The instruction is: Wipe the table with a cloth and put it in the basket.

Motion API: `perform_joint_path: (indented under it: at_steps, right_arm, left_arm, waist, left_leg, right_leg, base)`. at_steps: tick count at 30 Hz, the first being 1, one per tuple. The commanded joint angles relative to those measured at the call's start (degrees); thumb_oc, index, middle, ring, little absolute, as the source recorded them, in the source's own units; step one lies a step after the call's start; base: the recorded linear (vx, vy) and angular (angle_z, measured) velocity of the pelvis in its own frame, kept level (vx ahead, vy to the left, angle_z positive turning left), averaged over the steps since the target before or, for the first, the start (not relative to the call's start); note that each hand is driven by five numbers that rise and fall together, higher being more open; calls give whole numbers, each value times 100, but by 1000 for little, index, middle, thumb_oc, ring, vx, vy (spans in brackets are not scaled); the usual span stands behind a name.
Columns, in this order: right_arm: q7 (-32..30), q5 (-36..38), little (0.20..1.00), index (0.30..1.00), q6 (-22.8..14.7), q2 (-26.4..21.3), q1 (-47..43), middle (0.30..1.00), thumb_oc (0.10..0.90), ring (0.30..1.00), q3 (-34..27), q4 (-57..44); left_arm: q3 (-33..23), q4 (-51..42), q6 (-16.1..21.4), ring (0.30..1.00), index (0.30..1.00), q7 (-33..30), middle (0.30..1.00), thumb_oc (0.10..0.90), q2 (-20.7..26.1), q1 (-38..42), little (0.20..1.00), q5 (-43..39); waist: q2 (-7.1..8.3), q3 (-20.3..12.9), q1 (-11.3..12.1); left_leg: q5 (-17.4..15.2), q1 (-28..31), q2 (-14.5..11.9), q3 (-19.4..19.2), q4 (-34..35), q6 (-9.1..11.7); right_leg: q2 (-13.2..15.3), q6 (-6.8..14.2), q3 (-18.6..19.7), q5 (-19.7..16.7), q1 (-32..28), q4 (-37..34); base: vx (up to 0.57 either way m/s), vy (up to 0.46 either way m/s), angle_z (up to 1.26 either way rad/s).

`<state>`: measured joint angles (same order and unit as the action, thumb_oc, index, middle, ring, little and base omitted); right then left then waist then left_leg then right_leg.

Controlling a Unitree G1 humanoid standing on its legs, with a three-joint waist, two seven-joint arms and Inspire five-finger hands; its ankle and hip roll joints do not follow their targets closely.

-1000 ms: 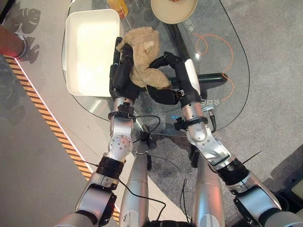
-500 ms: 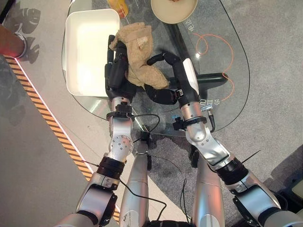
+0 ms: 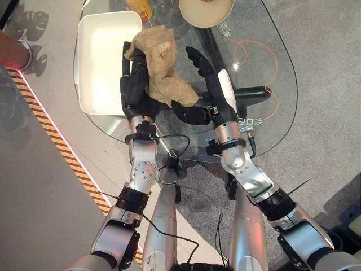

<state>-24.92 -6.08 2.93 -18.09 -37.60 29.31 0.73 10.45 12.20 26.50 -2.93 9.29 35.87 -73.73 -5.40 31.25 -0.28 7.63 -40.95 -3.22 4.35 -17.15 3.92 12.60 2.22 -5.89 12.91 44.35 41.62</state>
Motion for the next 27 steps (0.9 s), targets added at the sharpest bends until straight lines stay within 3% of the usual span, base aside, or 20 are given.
perform_joint_path:
  at_steps: [1, 10, 27]
  right_arm:
    - [-288, -209, 900, 900, -640, 251, -633, 900, 800, 900, -335, -748]
    - [-296, -305, 900, 900, -546, 76, -361, 900, 800, 900, -471, -618]
    - [-675, -357, 900, 900, -711, -227, -79, 900, 800, 900, -691, -392]
  left_arm:
    - [-476, -961, 758, 300, 300, 243, 300, 100, 186, 586, 200, 490]
    - [-616, -953, 996, 300, 300, 80, 300, 100, 270, 489, 200, 691]
    - [-772, -903, 1206, 300, 300, -266, 300, 100, 464, 539, 200, 1031]
  waist:
    - [142, -145, 64]
    - [155, -145, 21]
    - [145, -145, -53]
  left_leg:
    - [-907, 256, 412, -538, -614, -456]
    - [-908, 247, 396, -558, -585, -451]
    - [-861, 283, 371, -582, -499, -430]
  right_leg:
    - [-451, -118, 253, -798, -295, -1056]
    - [-459, -115, 256, -789, -282, -1084]
    - [-460, -118, 272, -776, -310, -1132]
  base:
    - [0, 0, 0]
    - [0, 0, 0]
    - [0, 0, 0]
